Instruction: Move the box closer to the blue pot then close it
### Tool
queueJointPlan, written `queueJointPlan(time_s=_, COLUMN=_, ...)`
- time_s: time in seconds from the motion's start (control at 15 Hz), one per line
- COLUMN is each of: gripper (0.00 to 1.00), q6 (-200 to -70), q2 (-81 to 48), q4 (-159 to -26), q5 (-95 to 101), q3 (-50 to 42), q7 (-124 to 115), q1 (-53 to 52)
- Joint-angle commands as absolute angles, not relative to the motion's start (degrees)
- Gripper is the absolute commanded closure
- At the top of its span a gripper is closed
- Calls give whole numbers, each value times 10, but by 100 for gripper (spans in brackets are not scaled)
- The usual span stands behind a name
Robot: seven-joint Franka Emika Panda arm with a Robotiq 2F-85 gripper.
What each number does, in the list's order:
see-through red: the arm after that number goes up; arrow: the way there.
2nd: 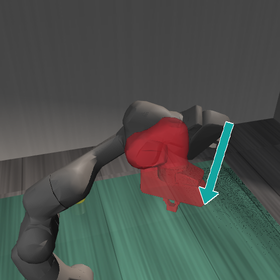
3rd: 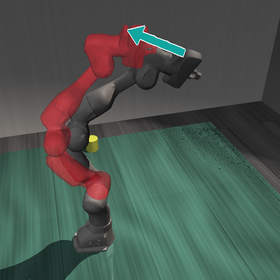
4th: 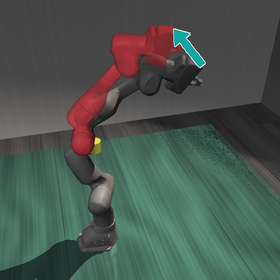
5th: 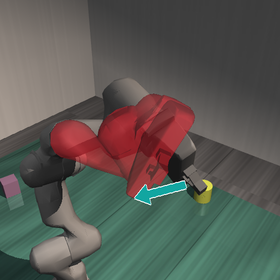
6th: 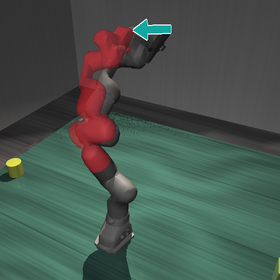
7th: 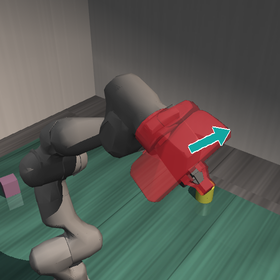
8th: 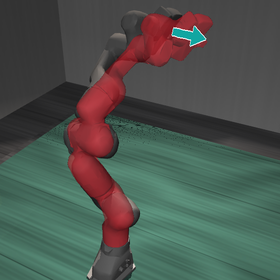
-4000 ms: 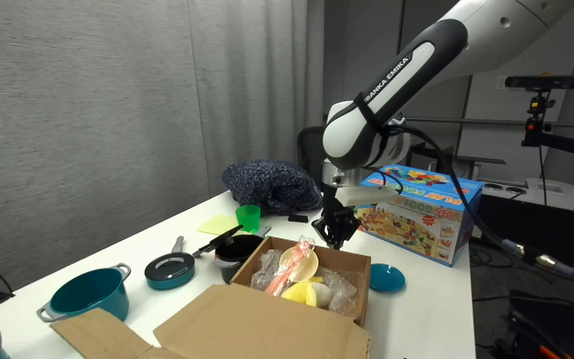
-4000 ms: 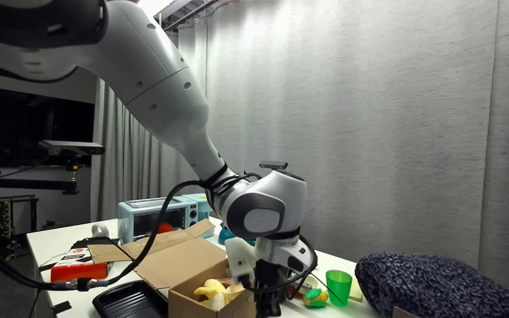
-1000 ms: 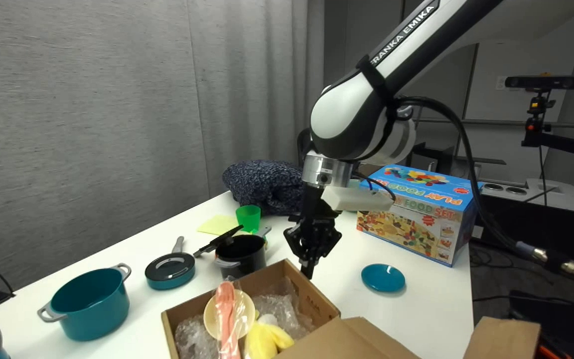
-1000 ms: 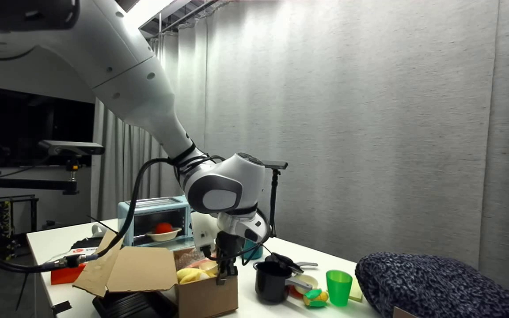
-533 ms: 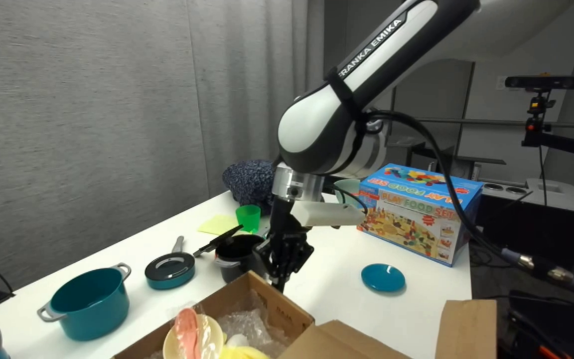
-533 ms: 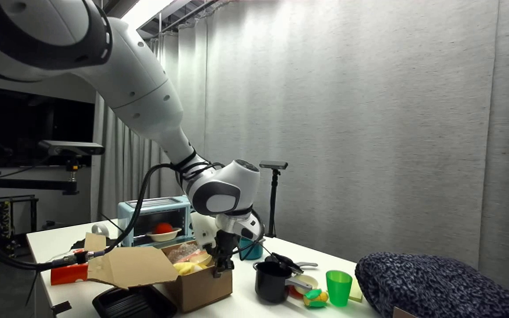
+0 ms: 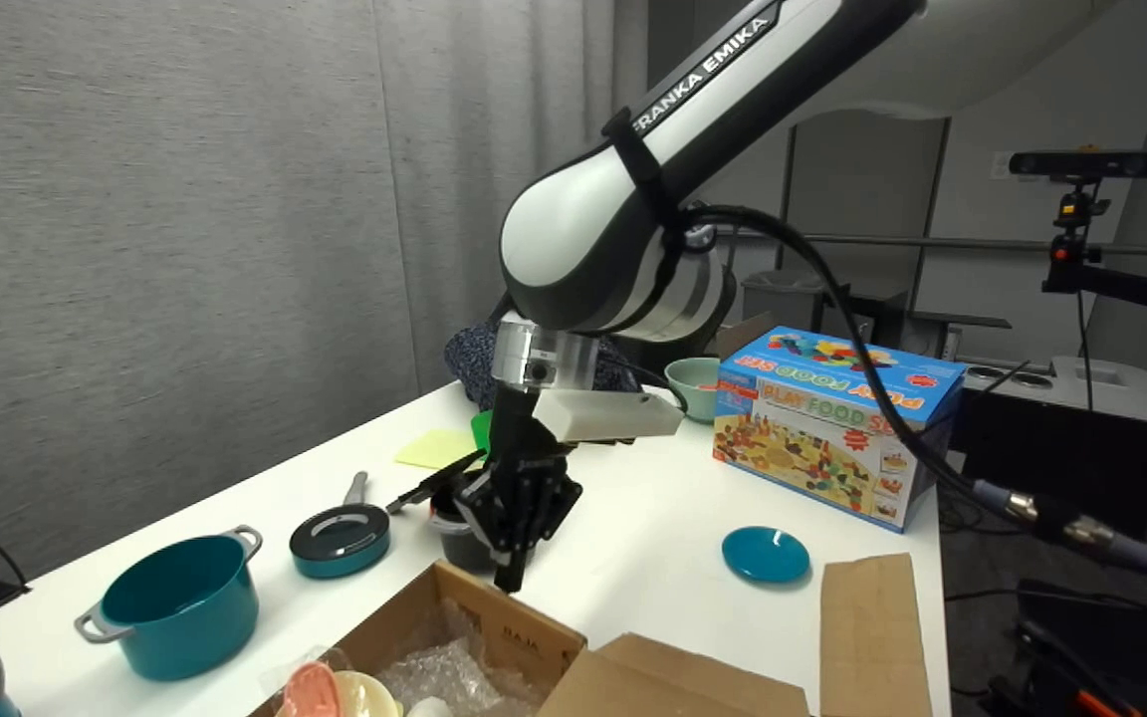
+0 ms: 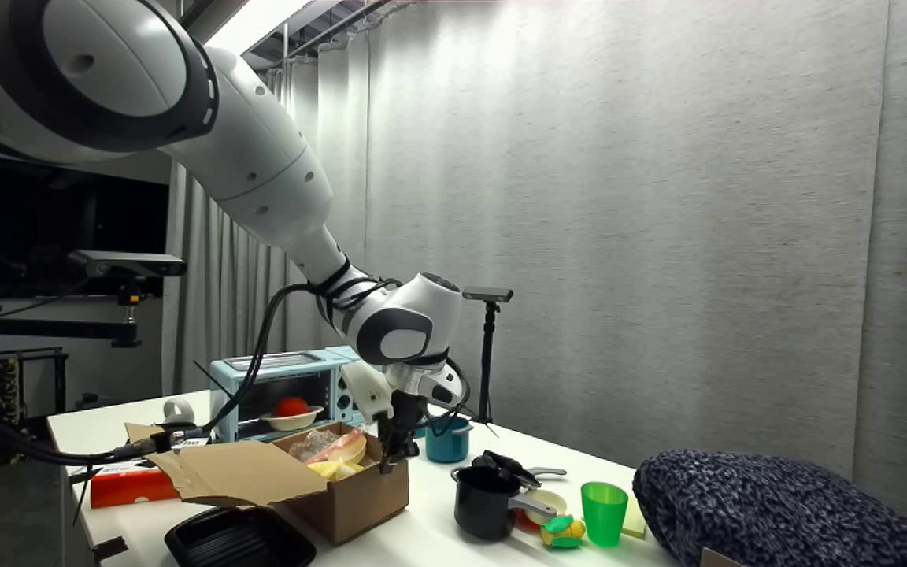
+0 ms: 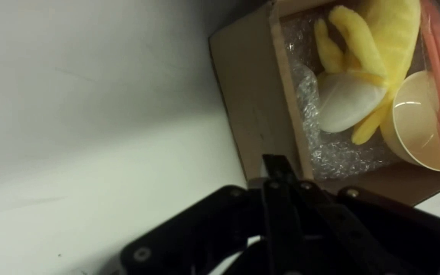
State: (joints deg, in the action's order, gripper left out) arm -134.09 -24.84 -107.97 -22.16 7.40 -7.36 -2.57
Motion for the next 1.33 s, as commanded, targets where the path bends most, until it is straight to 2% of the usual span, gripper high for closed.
queueJointPlan(time_s=0.0, gripper=100, q6=-1237, q2=-217, q4=-1070, q5=-198, q3=60, q7=-65, q1=-15)
queueJointPlan(time_s=0.53, gripper=100, q6=-1038, q2=-161, q4=-1094, q5=-263, q3=63, q7=92, q1=20)
queueJointPlan(time_s=0.73, gripper=100, q6=-1068, q2=-155, q4=-1115, q5=-278, q3=59, q7=122, q1=12)
queueJointPlan(time_s=1.13, gripper=100, q6=-1208, q2=-164, q4=-1157, q5=-267, q3=64, q7=111, q1=-8)
queueJointPlan(time_s=1.27, gripper=100, q6=-1197, q2=-159, q4=-1158, q5=-283, q3=69, q7=115, q1=-1)
